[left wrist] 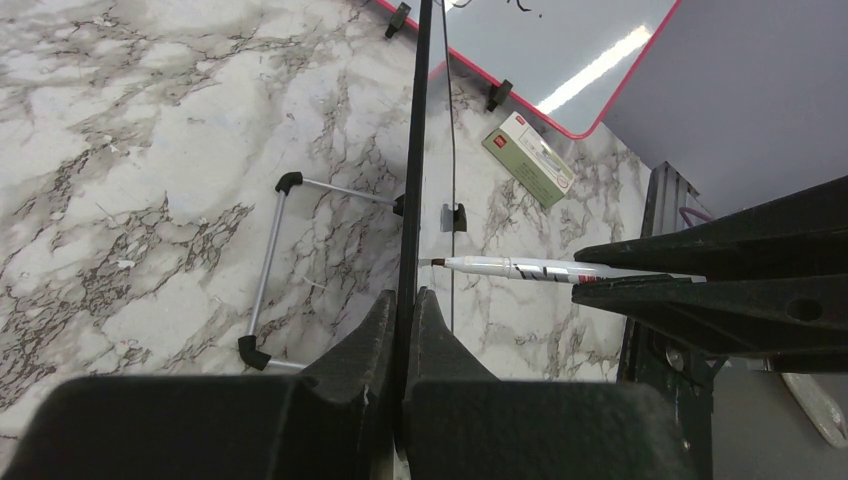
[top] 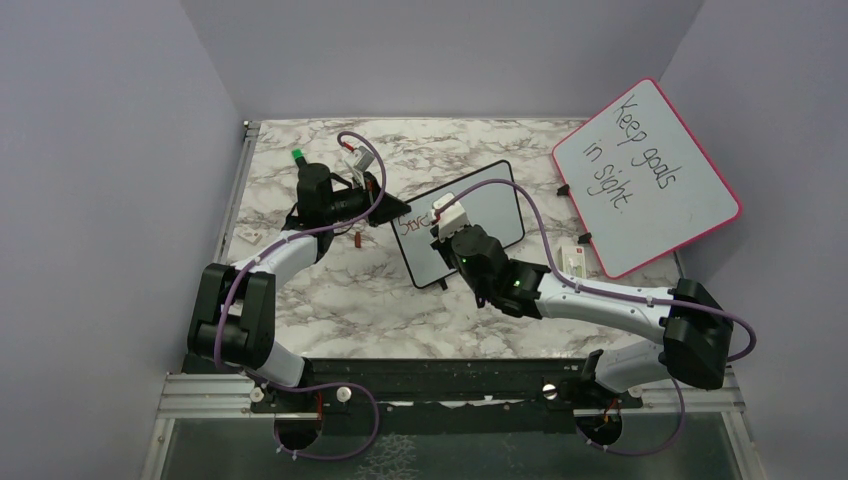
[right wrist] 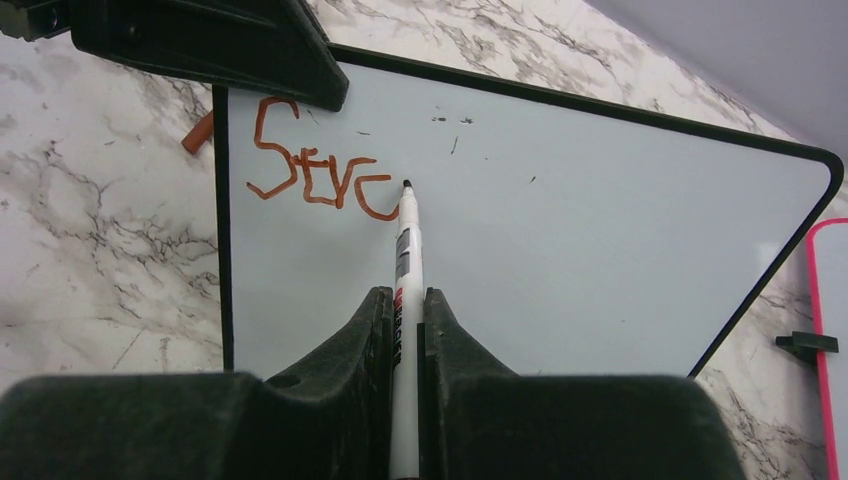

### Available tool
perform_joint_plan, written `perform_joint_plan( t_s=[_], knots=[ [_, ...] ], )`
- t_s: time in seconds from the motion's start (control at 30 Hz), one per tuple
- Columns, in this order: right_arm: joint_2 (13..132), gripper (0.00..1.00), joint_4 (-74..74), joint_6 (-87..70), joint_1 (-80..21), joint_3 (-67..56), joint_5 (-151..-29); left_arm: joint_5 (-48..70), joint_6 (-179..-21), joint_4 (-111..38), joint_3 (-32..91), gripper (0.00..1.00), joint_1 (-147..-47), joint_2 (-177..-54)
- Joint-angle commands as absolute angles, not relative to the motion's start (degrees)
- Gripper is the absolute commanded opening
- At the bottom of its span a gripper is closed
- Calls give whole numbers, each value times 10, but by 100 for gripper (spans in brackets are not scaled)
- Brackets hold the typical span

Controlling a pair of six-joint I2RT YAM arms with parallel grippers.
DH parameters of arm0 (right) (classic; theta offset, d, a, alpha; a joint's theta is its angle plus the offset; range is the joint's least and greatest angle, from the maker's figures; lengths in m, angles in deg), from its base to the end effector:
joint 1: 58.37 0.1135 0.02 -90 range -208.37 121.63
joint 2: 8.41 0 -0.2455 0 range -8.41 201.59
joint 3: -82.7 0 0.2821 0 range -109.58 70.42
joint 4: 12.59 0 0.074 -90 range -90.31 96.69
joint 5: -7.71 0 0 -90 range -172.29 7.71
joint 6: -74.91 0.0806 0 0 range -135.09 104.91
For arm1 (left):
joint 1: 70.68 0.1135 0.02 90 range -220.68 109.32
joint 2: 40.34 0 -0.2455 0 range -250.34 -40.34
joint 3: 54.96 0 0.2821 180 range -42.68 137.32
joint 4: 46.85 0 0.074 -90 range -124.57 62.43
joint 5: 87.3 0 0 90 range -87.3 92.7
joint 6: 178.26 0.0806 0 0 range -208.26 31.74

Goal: Write a sentence on the whiteboard

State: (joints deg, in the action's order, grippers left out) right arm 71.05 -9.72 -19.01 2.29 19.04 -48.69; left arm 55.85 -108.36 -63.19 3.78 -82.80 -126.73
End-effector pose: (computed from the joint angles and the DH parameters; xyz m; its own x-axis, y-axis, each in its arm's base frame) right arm 0.2252 0.3096 0.2329 -0.1244 -0.3375 -0.9331 -0.4788 0.8440 -0.2415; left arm 0.3525 -0.1417 0.2036 -0.4870 -0.1062 -0.8669 0.7728 0.4101 -0.4844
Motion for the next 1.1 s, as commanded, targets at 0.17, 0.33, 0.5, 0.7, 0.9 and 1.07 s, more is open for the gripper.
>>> perform_joint_plan(
  t_s=[0.17, 0.33, 0.5, 0.7, 0.9, 1.07],
  knots=[
    [715, 1, -110, -190, 17, 183, -529, 527, -1057, -575, 30, 0, -834, -1288],
    [716, 1, -108, -190, 18, 181, -538, 527, -1057, -575, 30, 0, -833, -1287],
    [716, 1, -107, -190, 17, 182, -538, 527, -1056, -574, 30, 0, -833, -1286],
    [703, 1, -111, -190, 17, 189, -521, 525, -1056, -574, 30, 0, -834, -1287],
    [683, 1, -113, -192, 17, 201, -494, 522, -1056, -573, 30, 0, -833, -1286],
    [682, 1, -110, -191, 11, 203, -480, 522, -1056, -572, 32, 0, -833, -1285]
  ],
)
